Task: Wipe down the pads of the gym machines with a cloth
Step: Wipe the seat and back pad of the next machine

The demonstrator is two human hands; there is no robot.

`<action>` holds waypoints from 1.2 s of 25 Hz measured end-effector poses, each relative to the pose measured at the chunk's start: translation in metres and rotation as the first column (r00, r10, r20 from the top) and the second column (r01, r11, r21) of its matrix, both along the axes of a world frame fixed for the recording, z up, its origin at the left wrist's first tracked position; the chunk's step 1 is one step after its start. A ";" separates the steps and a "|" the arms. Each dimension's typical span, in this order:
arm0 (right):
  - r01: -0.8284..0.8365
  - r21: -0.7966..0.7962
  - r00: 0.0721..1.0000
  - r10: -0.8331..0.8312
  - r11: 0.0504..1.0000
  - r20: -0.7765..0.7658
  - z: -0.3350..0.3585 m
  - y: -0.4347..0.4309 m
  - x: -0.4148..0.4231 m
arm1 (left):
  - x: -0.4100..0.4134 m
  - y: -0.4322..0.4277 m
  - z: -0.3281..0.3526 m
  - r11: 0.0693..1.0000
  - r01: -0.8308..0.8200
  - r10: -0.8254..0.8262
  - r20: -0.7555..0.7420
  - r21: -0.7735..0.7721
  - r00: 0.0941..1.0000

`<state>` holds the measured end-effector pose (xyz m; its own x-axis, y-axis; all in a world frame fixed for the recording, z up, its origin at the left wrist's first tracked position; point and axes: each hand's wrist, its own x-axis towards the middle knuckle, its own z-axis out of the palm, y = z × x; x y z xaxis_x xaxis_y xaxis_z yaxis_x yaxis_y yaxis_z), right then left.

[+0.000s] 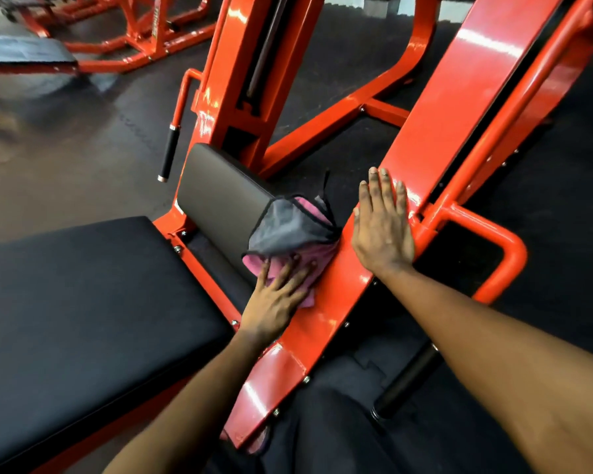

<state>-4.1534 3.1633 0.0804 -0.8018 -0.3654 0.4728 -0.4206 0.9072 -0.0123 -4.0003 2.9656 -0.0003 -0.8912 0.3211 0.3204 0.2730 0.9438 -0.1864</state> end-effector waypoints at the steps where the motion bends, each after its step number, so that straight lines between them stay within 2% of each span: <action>1: 0.005 -0.005 1.000 -0.005 1.000 0.000 0.000 -0.001 0.000 | 0.003 -0.002 -0.006 0.999 -0.001 0.002 -0.023 0.039 1.000; 5: -0.012 -0.018 1.000 0.012 1.000 0.025 0.003 -0.001 0.000 | 0.011 0.002 -0.015 0.995 -0.065 0.067 -0.024 0.080 0.997; 10: -0.016 -0.013 0.999 0.017 1.000 0.043 0.001 0.000 -0.002 | 0.034 0.004 -0.014 0.989 -0.126 0.117 0.116 0.075 0.986; 14: -0.024 0.002 0.999 0.023 1.000 0.047 0.004 -0.002 0.001 | 0.099 0.001 -0.001 0.949 -0.309 0.282 0.281 0.058 0.918; 15: -0.024 0.007 0.999 0.024 1.000 0.046 0.004 -0.002 0.002 | 0.103 0.003 0.006 0.935 -0.348 0.316 0.273 0.075 0.909; 17: -0.027 -0.010 0.998 0.027 1.000 0.060 0.006 -0.002 0.003 | 0.082 0.014 0.041 0.903 -0.367 0.334 0.173 0.222 0.927; 19: -0.041 -0.051 0.997 0.044 0.998 0.058 0.007 0.000 0.004 | 0.048 0.026 0.093 0.799 -0.442 0.442 0.099 0.409 0.891; 22: -0.071 -0.125 0.995 0.079 0.990 0.064 0.010 0.002 0.004 | 0.005 0.035 0.156 0.539 -0.511 0.696 -0.013 0.670 0.718; 23: -0.077 -0.142 0.994 0.087 0.987 0.061 0.010 0.002 0.004 | -0.003 0.038 0.167 0.500 -0.488 0.728 -0.042 0.716 0.684; 24: -0.083 -0.158 0.994 0.092 0.984 0.052 0.009 0.002 0.004 | -0.008 0.044 0.174 0.511 -0.467 0.727 -0.073 0.722 0.683; 26: -0.091 -0.194 0.994 0.101 0.977 0.046 0.008 0.002 0.003 | -0.020 0.053 0.166 0.654 -0.458 0.635 -0.109 0.602 0.764; 28: -0.096 -0.203 0.994 0.106 0.975 0.037 0.007 0.002 0.002 | -0.034 0.052 0.135 0.814 -0.482 0.498 0.038 0.323 0.867; 29: -0.095 -0.194 0.994 0.102 0.976 0.025 0.007 0.002 0.002 | -0.044 0.048 0.116 0.855 -0.480 0.454 0.165 0.195 0.875; 30: -0.092 -0.181 0.995 0.097 0.979 0.017 0.006 0.002 0.001 | -0.055 0.044 0.099 0.873 -0.470 0.427 0.260 0.130 0.866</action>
